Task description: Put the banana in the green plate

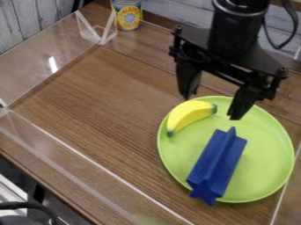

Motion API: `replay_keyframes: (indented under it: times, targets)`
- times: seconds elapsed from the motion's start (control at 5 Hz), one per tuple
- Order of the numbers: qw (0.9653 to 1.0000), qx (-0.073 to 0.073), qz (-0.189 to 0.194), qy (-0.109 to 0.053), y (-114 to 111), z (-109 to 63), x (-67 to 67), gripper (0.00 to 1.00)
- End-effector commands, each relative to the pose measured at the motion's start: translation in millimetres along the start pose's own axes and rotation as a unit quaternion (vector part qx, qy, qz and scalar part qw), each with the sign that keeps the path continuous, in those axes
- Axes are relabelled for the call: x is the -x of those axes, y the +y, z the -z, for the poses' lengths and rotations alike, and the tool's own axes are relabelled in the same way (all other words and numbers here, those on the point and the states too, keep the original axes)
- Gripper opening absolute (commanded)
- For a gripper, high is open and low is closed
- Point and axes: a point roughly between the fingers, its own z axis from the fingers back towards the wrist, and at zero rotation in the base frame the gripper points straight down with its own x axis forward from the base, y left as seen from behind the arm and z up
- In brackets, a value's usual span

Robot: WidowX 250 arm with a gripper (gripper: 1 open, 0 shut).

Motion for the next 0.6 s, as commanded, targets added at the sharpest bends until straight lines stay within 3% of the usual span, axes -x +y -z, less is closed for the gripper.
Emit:
replay_keyframes:
  times: [0.0,0.4]
  targets:
    - [0.9997,0.006,0.003,-0.025,1.1,-13.9,3.0,1.00]
    - [0.9995,0.006,0.008,-0.029,0.2,-17.7,9.3,1.00]
